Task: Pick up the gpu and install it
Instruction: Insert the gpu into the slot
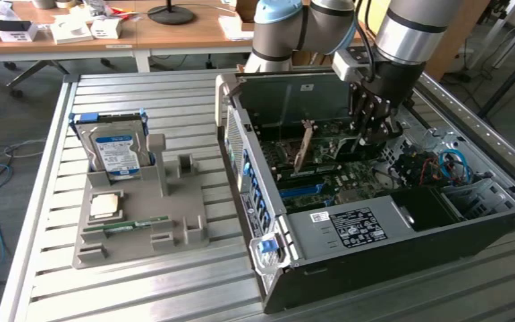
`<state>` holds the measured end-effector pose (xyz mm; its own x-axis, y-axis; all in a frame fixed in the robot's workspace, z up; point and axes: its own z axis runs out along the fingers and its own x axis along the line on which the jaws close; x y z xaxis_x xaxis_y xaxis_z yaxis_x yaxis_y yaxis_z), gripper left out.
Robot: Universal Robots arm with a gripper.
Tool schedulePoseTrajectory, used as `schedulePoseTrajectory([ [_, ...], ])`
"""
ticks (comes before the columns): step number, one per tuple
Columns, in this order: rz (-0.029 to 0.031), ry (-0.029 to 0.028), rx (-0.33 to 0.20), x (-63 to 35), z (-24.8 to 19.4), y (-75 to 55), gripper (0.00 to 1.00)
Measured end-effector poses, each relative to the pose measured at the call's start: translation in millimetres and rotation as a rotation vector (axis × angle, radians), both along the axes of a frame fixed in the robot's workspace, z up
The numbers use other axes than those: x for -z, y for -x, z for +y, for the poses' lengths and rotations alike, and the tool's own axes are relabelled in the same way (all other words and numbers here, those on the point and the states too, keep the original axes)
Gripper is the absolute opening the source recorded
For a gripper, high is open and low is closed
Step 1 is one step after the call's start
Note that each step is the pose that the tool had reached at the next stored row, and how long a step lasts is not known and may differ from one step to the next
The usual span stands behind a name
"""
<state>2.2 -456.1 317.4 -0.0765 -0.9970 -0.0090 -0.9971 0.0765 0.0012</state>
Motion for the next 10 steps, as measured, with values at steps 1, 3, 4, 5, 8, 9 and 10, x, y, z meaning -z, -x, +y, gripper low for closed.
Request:
schedulePoseTrajectory([
  [1, 0.0000, 0.0001, 0.000, 0.0, 0.0, 0.1, 0.26],
  [3, -0.0001, -0.0001, 0.000, 0.4, 0.0, 2.3, 0.26],
  [4, -0.0001, -0.0001, 0.000, 0.5, 0.0, 4.1, 0.26],
  [5, -0.0001, -0.0002, 0.000, 0.7, 0.0, 6.2, 0.26],
  [8, 0.0000, -0.0001, 0.000, 1.1, 0.0, 12.0, 0.26],
  [9, 0.0000, -0.0001, 0.000, 1.2, 0.0, 13.2, 0.26],
  [10, -0.0001, -0.0001, 0.000, 1.3, 0.0, 14.3, 0.26],
])
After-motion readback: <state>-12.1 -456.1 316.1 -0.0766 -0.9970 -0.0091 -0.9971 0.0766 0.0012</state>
